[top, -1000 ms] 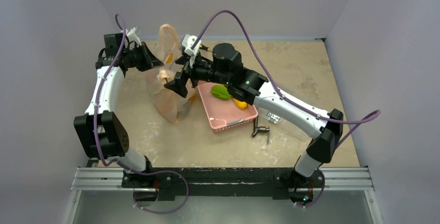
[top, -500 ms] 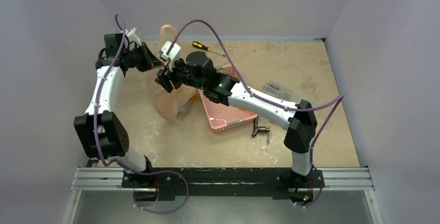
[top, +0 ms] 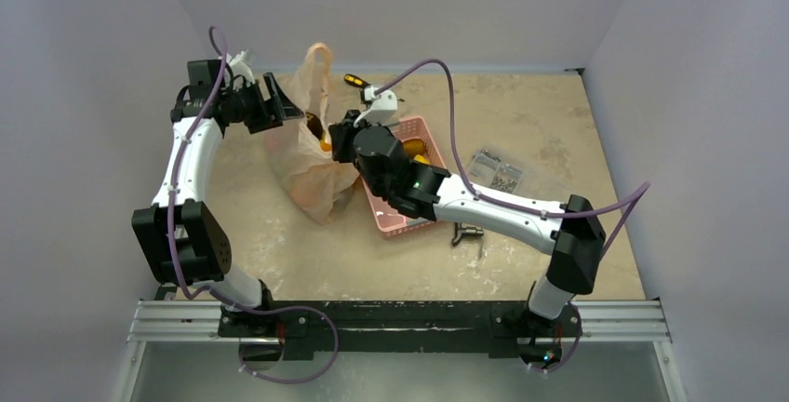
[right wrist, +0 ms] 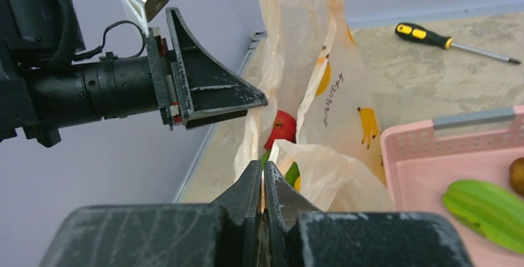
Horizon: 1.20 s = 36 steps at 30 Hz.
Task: Take the fake fruits out of the plastic bag
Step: Adjust the plastic bag at the center of the board.
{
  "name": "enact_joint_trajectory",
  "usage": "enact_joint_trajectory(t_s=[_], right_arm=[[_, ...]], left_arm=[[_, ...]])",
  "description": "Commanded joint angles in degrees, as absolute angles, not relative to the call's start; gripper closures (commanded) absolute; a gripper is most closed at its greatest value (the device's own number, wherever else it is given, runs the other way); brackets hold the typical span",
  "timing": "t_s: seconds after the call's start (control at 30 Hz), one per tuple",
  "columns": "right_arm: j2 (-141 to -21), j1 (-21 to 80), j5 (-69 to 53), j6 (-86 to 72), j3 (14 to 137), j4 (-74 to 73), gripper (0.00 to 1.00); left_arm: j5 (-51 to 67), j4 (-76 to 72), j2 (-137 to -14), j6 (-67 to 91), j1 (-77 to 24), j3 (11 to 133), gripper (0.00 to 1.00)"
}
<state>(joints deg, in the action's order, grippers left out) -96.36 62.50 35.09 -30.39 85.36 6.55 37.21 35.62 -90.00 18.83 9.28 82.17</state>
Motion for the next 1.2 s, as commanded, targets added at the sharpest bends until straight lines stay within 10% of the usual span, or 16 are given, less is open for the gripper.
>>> enact_joint_trajectory(t_s=[0.0,0.2,0.4,0.97,1.17], right_arm=[[-95.16,63.98,40.96,-39.22,84.62,9.83,1.0],[-95.77,64.07,40.76,-41.49,85.71,7.3,1.0],[-94.91,64.07,39.6,-49.79,83.13,2.85,1.0],[-103.74,64.16,9.74,-70.14,73.45,19.05,1.0],[-108.79,63.9,-6.34,-55.07,77.61,18.5,0.56]], left_arm=[[38.3,37.46,-89.75,15.85,6.99,85.37,0.25],[37.9,37.63,-90.14,15.0,4.22,85.39,0.39],[36.58,35.1,-91.26,16.24,6.3,86.36,1.0],[37.31,42.47,-104.6,20.79,8.53,113.95,1.0],[27.74,42.67,-96.72,15.17,8.53,100.37,1.0]])
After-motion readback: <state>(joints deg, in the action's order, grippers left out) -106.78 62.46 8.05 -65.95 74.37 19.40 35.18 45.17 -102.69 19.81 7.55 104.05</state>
